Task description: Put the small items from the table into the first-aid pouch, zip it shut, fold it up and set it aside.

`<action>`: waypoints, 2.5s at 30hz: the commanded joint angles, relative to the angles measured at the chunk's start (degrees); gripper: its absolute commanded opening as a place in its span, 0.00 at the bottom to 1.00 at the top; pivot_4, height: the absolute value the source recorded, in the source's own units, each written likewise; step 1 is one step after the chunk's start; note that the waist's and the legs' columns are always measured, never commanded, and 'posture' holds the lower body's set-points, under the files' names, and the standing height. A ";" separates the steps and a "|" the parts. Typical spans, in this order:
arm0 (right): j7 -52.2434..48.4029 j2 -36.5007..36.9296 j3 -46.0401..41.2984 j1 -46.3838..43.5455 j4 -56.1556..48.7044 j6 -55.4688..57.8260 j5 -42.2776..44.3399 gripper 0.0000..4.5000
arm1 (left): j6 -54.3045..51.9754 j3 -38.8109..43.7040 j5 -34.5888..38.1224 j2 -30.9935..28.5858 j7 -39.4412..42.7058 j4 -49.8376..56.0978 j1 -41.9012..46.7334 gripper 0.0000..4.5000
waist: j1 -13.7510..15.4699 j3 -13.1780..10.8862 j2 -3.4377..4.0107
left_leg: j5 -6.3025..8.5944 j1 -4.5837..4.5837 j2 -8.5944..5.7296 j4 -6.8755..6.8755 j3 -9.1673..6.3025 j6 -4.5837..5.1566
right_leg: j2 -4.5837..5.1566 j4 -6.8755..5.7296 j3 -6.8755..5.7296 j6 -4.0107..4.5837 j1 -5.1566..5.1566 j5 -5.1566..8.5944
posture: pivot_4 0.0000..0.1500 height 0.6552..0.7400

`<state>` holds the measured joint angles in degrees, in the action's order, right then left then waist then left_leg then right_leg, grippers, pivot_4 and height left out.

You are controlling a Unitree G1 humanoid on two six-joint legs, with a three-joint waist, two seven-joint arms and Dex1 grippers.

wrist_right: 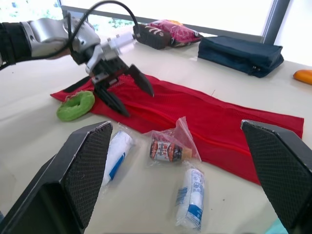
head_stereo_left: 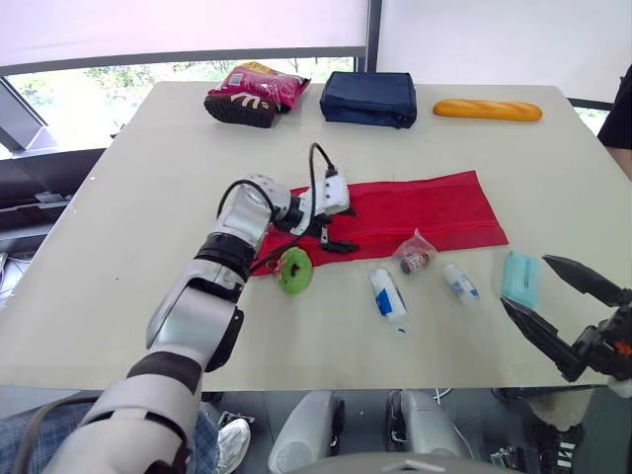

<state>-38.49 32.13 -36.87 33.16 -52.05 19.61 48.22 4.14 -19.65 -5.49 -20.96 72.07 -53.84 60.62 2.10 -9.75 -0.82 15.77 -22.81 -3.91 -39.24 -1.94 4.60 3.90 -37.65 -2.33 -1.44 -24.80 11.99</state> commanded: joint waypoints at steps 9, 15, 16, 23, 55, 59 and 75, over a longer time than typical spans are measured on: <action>2.29 -0.97 -1.65 2.65 -3.40 -3.06 -0.38 1.00 | 7.46 0.13 -5.23 3.10 -8.73 -7.62 2.95 0.58 | 0.19 0.02 -0.05 | 0.02 0.03 0.00 -0.04 0.00 0.03 | 0.01 -0.01 -0.01 -0.02 0.04 0.00 | 1.00 0.99; 1.71 0.17 -0.98 2.10 -2.63 -3.26 -0.38 1.00 | 7.47 0.80 -4.80 2.06 -7.54 -7.11 2.37 0.12 | 0.08 0.02 -0.05 | 0.02 0.04 0.00 -0.04 0.00 0.04 | 0.01 -0.01 -0.02 -0.02 0.04 0.00 | 1.00 0.99; 1.51 0.37 -0.92 2.08 -2.38 -3.31 -0.52 1.00 | 7.41 0.90 -4.78 1.96 -7.42 -7.06 2.25 0.04 | 0.04 0.02 -0.05 | 0.02 0.04 0.00 -0.04 0.00 0.04 | 0.00 -0.02 -0.02 -0.02 0.04 0.00 | 1.00 0.99; -1.12 1.72 -1.01 3.06 -0.66 -3.83 -3.99 1.00 | 6.45 1.92 -4.12 0.45 -6.37 -6.18 1.16 0.01 | -0.04 0.02 -0.05 | 0.02 0.04 0.03 -0.04 0.01 0.04 | -0.04 -0.01 -0.01 -0.02 0.04 0.00 | 1.00 0.99; 15.63 5.04 22.12 -6.51 -7.89 13.87 -14.76 1.00 | -24.91 7.59 10.95 -6.81 4.35 25.96 -11.28 0.01 | -0.91 0.03 -0.03 | -0.11 0.00 0.09 -0.05 -0.01 -0.23 | 0.00 0.01 0.02 0.02 0.00 0.00 | 1.00 0.99; 21.55 4.25 32.67 -13.28 -7.82 21.22 -16.67 1.00 | -26.69 7.17 11.66 -6.49 4.39 26.15 -10.90 0.01 | -0.88 0.03 -0.04 | -0.12 -0.04 0.05 -0.07 -0.01 -0.25 | 0.01 0.01 0.02 0.02 -0.02 0.00 | 1.00 0.99; 33.74 -7.76 53.69 -32.65 2.06 42.47 -23.02 1.00 | -30.89 6.40 11.87 -5.60 3.27 26.48 -9.89 0.01 | -1.26 0.03 -0.13 | -0.13 -0.03 0.02 -0.07 -0.02 -0.26 | -0.08 -0.04 0.03 0.03 -0.05 -0.01 | 1.00 0.99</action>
<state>-5.88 25.50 16.02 1.47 -50.34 61.50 26.49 -27.15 -13.60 5.88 -26.56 75.68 -28.17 49.00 0.84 -9.72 -0.95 15.64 -22.85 -3.89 -39.32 -1.97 4.34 3.82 -37.68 -2.30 -1.41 -24.85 11.98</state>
